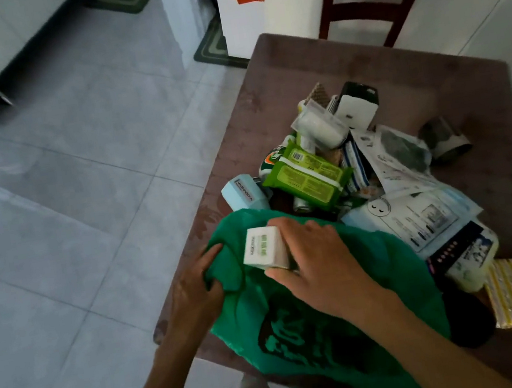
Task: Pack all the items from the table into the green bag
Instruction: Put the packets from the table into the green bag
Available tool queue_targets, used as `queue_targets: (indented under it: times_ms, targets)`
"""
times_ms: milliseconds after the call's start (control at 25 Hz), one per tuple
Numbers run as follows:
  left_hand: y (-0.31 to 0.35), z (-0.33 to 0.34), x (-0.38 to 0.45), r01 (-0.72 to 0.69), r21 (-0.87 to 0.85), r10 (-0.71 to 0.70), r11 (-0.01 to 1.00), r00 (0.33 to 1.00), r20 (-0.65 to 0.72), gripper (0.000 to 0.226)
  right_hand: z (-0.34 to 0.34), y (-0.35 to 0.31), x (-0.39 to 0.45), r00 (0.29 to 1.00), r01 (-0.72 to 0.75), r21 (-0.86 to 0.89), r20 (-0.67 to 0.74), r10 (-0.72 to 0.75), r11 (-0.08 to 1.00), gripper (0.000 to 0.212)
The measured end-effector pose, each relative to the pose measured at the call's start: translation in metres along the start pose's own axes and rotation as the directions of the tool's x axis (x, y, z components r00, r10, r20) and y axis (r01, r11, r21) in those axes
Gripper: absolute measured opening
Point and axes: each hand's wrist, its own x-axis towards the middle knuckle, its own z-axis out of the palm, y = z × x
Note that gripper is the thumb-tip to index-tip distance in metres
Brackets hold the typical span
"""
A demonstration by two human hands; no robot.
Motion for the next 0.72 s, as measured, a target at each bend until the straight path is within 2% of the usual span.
queue_targets:
  times_ms: [80,160,280,400,480,560,720]
  targets:
    - [-0.001,-0.007,-0.008,-0.034,-0.031,0.032,0.999,0.997,-0.075,0.058,0.005,-0.012,0.012,0.997,0.052,-0.206,-0.051,-0.064,0.977,0.054]
    - [-0.002,-0.017,-0.011,-0.059,-0.060,0.051,0.996,0.990,-0.131,0.056,0.013,-0.010,0.018,0.999,0.048,-0.297,-0.001,-0.050,0.954,0.056]
    - [-0.003,-0.021,-0.015,-0.087,-0.067,0.075,0.994,0.985,-0.156,0.052,0.049,0.026,0.021,0.953,-0.057,-0.364,0.259,0.160,0.930,0.066]
    - [-0.006,-0.013,-0.024,-0.059,-0.094,0.051,0.994,0.995,-0.084,0.056,0.088,0.066,0.006,0.856,-0.186,-0.395,0.385,0.346,0.899,0.081]
    - [-0.005,-0.008,-0.029,-0.016,-0.112,0.012,0.994,0.999,-0.040,0.060,0.098,0.087,-0.012,0.821,-0.251,-0.414,0.388,0.419,0.875,0.082]
    - [-0.002,-0.006,-0.031,0.034,-0.121,-0.037,0.992,0.999,-0.017,0.060,0.100,0.100,-0.028,0.824,-0.288,-0.419,0.350,0.446,0.861,0.073]
    - [0.010,-0.002,-0.023,0.009,-0.113,-0.007,0.994,1.000,0.021,0.060,0.114,0.111,-0.036,0.872,-0.255,-0.324,0.331,0.362,0.911,0.072]
